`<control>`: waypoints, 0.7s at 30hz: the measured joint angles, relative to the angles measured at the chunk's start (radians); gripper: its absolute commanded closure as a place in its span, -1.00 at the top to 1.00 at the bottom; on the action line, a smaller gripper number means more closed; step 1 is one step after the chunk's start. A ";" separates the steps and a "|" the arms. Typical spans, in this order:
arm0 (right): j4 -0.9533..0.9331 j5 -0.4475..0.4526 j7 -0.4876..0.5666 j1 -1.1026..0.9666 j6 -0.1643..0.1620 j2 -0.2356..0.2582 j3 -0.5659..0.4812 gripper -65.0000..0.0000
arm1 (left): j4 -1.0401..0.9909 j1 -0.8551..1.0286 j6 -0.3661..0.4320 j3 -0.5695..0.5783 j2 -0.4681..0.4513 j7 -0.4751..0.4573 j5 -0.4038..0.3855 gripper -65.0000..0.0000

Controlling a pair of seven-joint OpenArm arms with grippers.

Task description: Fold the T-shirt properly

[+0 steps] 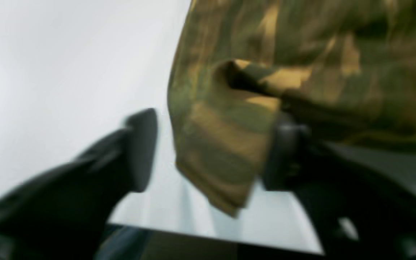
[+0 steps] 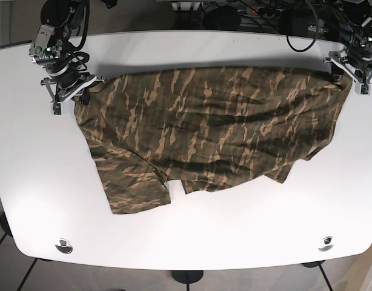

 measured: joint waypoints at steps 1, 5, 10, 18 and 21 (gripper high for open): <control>0.007 0.000 0.000 0.000 0.000 -0.003 0.000 -0.94 | 0.005 0.000 -0.001 0.023 -0.016 0.003 -0.003 0.35; 0.009 0.000 0.000 0.006 0.000 -0.003 0.000 -0.94 | 0.119 -0.045 0.001 0.084 -0.077 -0.002 -0.162 0.35; 0.010 0.000 0.000 0.011 0.000 -0.003 0.000 -0.94 | 0.162 -0.213 -0.003 0.271 -0.134 0.008 -0.237 0.35; 0.010 -0.003 0.000 0.016 0.000 -0.005 0.000 -0.94 | -0.492 -0.738 0.001 0.532 -0.136 -0.038 0.006 0.35; 0.010 0.001 0.000 0.020 0.000 -0.031 0.000 -0.94 | -0.693 -0.816 0.002 0.605 -0.137 -0.169 0.003 0.35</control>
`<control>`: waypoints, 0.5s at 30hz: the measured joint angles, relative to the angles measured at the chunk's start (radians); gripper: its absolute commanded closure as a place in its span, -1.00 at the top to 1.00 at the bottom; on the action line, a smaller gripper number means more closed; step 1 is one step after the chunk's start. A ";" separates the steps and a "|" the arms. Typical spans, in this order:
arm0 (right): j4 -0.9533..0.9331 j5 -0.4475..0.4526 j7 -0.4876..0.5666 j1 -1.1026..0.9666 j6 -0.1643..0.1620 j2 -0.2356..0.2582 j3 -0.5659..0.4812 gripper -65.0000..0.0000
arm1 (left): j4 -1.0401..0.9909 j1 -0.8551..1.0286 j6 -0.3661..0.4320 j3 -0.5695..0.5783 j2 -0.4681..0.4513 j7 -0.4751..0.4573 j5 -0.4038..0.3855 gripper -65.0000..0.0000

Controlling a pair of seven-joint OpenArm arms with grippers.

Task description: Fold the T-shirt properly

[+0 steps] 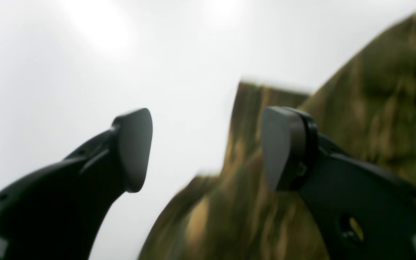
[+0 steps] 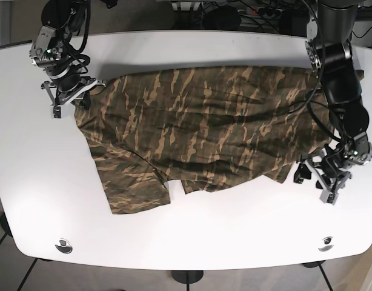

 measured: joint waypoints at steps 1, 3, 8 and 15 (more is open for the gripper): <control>0.000 0.000 0.000 -0.001 0.001 -0.002 -0.002 -0.94 | -0.056 -0.016 -0.001 0.022 0.002 -0.022 0.000 0.35; 0.000 -0.003 0.000 0.000 0.000 -0.001 0.002 -0.94 | -0.181 -0.045 -0.002 0.066 0.003 -0.058 0.000 0.35; 0.000 0.000 0.001 -0.001 0.000 -0.002 0.002 -0.94 | -0.371 -0.085 0.002 0.063 0.046 -0.180 -0.020 0.35; 0.002 -0.001 0.000 -0.003 0.000 -0.001 0.001 -0.94 | -0.426 -0.101 -0.002 0.060 0.109 -0.223 -0.038 -0.01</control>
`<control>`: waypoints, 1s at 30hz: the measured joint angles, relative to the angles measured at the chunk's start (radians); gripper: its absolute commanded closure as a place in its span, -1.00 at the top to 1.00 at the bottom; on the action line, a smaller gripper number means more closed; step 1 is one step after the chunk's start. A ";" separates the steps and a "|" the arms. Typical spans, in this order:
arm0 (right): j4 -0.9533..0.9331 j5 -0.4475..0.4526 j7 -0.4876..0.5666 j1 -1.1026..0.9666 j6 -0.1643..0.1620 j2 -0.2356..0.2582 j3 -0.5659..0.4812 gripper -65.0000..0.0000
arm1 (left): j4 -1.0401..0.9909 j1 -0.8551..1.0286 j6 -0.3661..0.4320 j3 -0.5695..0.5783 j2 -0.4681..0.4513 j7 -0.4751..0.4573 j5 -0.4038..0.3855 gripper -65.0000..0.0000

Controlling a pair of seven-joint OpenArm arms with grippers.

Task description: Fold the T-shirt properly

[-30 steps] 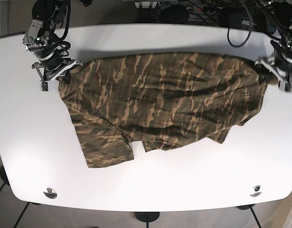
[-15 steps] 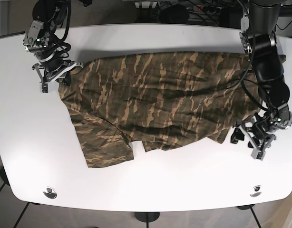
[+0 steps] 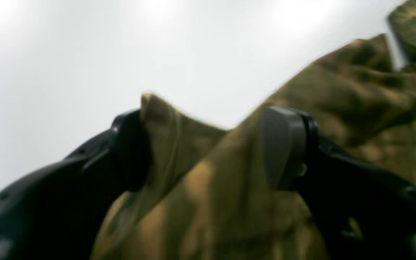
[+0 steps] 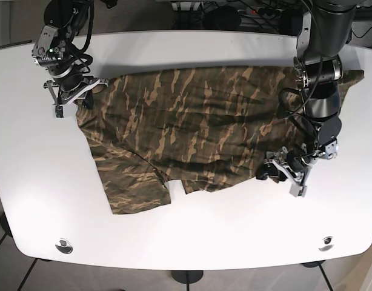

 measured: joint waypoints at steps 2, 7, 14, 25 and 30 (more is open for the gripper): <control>0.000 0.000 0.000 0.000 0.000 -0.001 0.000 -0.94 | -0.003 0.006 0.000 -0.001 -0.001 0.003 0.000 -0.72; 0.000 0.001 0.000 0.002 0.035 -0.001 0.035 -0.94 | 0.065 0.027 0.016 -0.129 -0.010 0.079 0.036 -0.99; -0.015 0.027 0.000 0.016 0.042 -0.004 0.092 -0.94 | 0.492 0.185 -0.002 -0.208 -0.008 0.233 0.032 -0.99; -0.170 0.016 -0.003 0.074 0.099 0.082 0.227 -0.94 | 0.626 0.236 -0.001 -0.321 -0.065 0.307 0.032 -0.99; -0.171 0.004 -0.005 0.074 0.098 0.083 0.185 -0.94 | 0.628 0.230 -0.002 -0.319 -0.057 0.311 0.035 -0.99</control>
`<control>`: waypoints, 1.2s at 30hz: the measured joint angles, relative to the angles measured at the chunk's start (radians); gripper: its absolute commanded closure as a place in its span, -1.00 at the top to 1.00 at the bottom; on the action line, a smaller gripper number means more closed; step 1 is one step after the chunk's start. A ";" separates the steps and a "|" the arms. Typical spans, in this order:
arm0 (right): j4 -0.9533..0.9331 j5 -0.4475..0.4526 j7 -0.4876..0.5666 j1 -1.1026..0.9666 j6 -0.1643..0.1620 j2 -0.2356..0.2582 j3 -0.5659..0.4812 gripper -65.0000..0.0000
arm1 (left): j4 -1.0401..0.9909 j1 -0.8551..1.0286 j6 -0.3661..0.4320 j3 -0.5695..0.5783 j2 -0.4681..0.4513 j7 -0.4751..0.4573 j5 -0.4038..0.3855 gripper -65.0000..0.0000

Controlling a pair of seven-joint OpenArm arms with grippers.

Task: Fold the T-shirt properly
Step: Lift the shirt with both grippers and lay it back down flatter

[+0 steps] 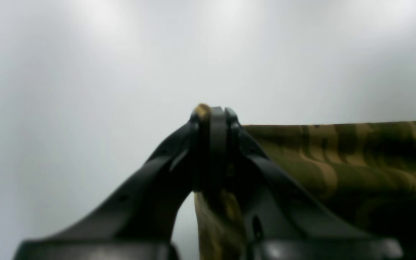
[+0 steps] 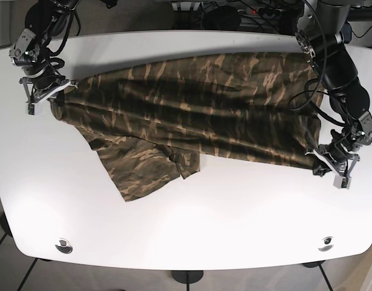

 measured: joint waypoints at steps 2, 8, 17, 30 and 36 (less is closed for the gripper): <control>0.003 -0.006 -0.015 0.029 0.000 0.000 -0.013 -0.94 | 0.000 -0.026 0.000 0.000 0.010 0.002 0.008 -0.99; 0.066 -0.006 -0.140 0.258 -0.003 0.050 -0.072 -0.94 | 0.000 -0.207 0.003 0.045 0.029 0.082 0.013 -0.99; -0.187 -0.033 -0.212 0.894 -0.005 0.126 -0.266 -0.94 | -0.159 -0.686 0.101 0.264 0.025 0.018 0.008 -0.99; -0.374 -0.002 -0.225 1.420 -0.003 0.174 -0.378 -0.94 | -0.216 -0.866 0.094 0.249 -0.082 0.075 -0.003 -0.99; -0.209 -0.001 -0.249 0.970 0.010 0.154 -0.266 -0.94 | 0.087 -0.674 0.089 0.130 -0.115 0.101 -0.030 -0.99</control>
